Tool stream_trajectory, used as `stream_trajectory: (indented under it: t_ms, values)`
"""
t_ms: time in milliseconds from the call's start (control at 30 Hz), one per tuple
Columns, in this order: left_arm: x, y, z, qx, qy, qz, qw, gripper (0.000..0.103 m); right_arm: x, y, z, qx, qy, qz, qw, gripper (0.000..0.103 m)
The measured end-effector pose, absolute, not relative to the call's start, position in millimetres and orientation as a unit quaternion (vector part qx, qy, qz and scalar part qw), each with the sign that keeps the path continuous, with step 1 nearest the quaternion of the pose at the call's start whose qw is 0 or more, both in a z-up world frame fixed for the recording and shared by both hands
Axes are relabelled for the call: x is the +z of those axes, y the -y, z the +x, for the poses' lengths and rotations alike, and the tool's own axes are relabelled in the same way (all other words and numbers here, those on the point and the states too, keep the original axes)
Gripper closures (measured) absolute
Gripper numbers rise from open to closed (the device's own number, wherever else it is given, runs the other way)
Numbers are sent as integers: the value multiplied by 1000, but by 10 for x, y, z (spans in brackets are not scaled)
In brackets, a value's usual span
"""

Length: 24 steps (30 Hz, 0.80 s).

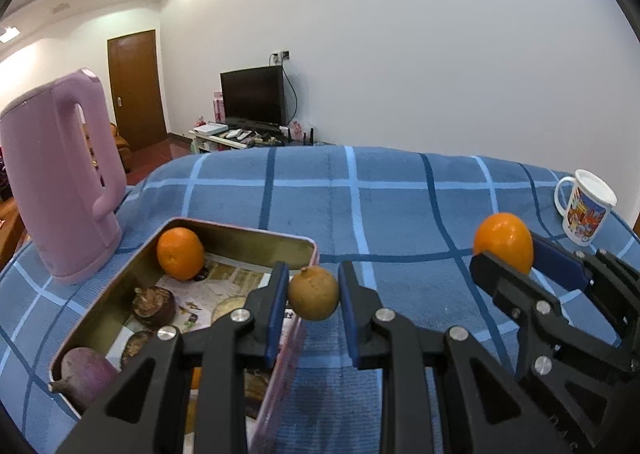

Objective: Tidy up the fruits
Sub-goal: 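Lift the tan fruit and orange in both tools and carry them toward the tin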

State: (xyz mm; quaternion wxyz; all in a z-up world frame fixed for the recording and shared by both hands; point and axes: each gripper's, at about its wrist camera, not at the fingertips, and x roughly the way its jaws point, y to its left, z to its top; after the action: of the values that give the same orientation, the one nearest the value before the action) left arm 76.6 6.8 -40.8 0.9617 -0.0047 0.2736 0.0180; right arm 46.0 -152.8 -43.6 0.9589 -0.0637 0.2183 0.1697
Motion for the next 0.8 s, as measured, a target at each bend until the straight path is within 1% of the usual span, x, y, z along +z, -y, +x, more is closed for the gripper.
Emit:
stream_trajectory:
  t_ms: [300,800]
  values:
    - [-278,-163,665,36,-244,-1,969,76,-413,1481,473,176,-218,-64,958,64]
    - [-205,-358,631,52,-234,-23,970,76,-328,1266,418,197,-207,-66,956,64]
